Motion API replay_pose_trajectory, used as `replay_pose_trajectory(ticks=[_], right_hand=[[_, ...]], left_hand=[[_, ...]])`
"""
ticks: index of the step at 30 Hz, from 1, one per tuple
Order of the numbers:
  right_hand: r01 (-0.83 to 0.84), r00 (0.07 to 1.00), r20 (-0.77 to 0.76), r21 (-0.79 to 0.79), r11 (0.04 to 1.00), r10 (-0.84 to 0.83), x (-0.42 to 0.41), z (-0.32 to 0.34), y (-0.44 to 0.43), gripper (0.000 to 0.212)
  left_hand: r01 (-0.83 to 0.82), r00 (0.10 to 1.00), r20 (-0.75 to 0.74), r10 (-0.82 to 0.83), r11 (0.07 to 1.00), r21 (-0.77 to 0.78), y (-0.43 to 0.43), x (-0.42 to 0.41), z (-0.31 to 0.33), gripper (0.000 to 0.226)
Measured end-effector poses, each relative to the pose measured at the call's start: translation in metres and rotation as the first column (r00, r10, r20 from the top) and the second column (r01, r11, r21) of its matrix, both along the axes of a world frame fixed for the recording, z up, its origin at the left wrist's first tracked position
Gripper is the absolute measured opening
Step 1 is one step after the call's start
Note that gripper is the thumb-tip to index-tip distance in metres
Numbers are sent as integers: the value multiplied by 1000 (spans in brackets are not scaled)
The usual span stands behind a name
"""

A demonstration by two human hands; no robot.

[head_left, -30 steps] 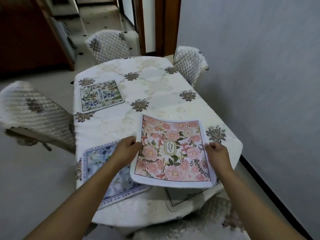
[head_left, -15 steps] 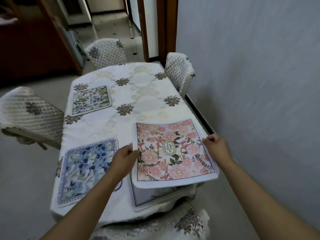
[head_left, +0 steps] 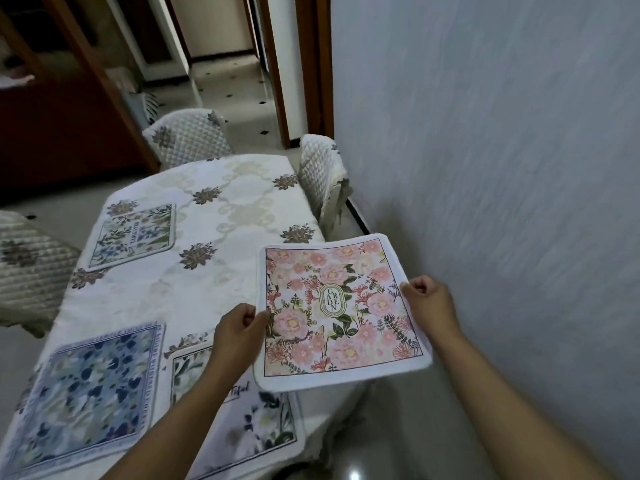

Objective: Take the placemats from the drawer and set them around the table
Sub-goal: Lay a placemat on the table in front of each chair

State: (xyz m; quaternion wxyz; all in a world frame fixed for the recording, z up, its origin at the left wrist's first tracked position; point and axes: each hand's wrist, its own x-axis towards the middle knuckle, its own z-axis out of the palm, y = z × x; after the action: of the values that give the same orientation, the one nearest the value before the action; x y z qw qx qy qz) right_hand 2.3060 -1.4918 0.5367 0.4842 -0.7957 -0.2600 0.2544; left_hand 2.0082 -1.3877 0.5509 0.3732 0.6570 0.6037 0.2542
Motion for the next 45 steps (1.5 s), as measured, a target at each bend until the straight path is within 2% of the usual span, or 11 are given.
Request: replay_pose_trajectory(ticks=[3, 9, 17, 20, 22, 24, 31, 36, 39, 45], right_hand=[[-64, 996, -62, 1, 998, 64, 70, 2, 6, 19], [-189, 982, -24, -38, 981, 188, 159, 14, 43, 21], [-401, 915, 17, -71, 913, 403, 172, 18, 170, 21], [-426, 904, -4, -100, 899, 428, 182, 17, 217, 24], [-442, 897, -20, -108, 891, 442, 188, 21, 222, 27], [-451, 890, 11, -128, 883, 456, 203, 23, 257, 32], [-532, 838, 32, -176, 828, 545, 227, 13, 379, 30], [-663, 708, 131, -214, 717, 694, 230, 7, 486, 26], [-785, 537, 225, -219, 579, 813, 231, 8, 557, 24], [-926, 260, 227, -217, 309, 938, 214, 18, 685, 23]], left_hand=[[-44, 999, 10, 44, 999, -6, -8, 70, -2, 34], [-174, 984, 28, 175, 984, -40, 0, 144, 12, 36], [-347, 934, 79, 349, 937, -37, 73, 149, 7, 39], [-383, 914, 116, 388, 922, -64, 116, 156, -3, 41], [-391, 916, 63, 396, 917, -81, 123, 165, -4, 41], [-407, 905, 104, 413, 910, -77, 151, 179, -11, 40], [-482, 863, 119, 490, 871, -91, 220, 201, -24, 43], [-556, 818, 121, 562, 827, -79, 261, 215, -37, 42], [-614, 774, 132, 620, 785, -83, 286, 236, -39, 40], [-767, 605, 133, 785, 620, -167, 329, 288, -37, 40]])
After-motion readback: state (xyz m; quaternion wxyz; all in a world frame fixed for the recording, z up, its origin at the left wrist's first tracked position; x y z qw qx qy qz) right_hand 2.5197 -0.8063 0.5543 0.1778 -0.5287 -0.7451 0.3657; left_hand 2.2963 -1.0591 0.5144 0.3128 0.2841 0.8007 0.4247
